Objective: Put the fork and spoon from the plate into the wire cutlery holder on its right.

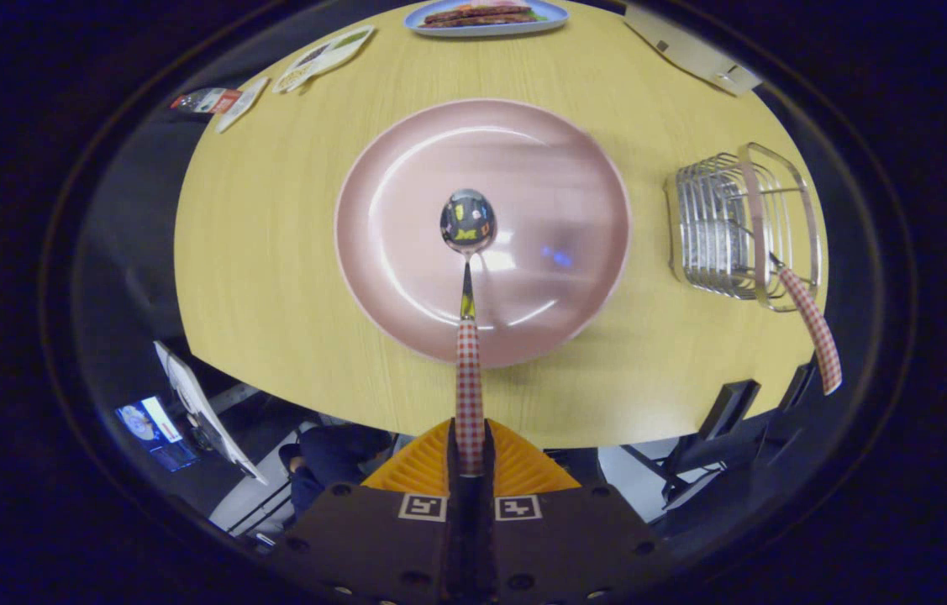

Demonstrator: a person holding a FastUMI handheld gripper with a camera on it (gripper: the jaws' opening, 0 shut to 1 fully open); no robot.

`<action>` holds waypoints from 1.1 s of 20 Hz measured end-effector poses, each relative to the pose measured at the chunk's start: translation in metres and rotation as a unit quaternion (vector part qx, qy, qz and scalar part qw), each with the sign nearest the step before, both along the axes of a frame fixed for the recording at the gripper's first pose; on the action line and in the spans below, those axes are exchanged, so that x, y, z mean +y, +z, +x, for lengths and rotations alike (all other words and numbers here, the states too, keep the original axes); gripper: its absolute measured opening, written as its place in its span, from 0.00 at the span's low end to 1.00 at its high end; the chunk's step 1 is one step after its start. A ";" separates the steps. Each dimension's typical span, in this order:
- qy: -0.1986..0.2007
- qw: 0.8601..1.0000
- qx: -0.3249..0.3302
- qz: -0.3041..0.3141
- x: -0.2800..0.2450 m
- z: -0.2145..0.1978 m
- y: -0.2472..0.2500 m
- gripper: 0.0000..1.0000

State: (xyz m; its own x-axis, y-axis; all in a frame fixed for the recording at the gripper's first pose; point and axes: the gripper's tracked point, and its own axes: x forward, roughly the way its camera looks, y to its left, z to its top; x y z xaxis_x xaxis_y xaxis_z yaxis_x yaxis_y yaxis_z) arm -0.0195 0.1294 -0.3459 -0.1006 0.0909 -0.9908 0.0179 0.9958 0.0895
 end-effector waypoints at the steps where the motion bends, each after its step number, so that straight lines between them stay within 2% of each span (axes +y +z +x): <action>1: -0.002 1.000 -0.004 0.004 -0.007 -0.002 0.013 0.06; 10: -0.010 0.999 -0.028 0.024 -0.054 -0.014 0.097 0.06; 14: -0.036 0.998 -0.045 0.017 -0.090 -0.014 0.123 0.06; 18: -0.069 0.997 -0.046 -0.002 -0.137 -0.016 0.128 0.06; 22: -0.086 0.996 -0.011 0.000 -0.161 -0.018 0.114 0.06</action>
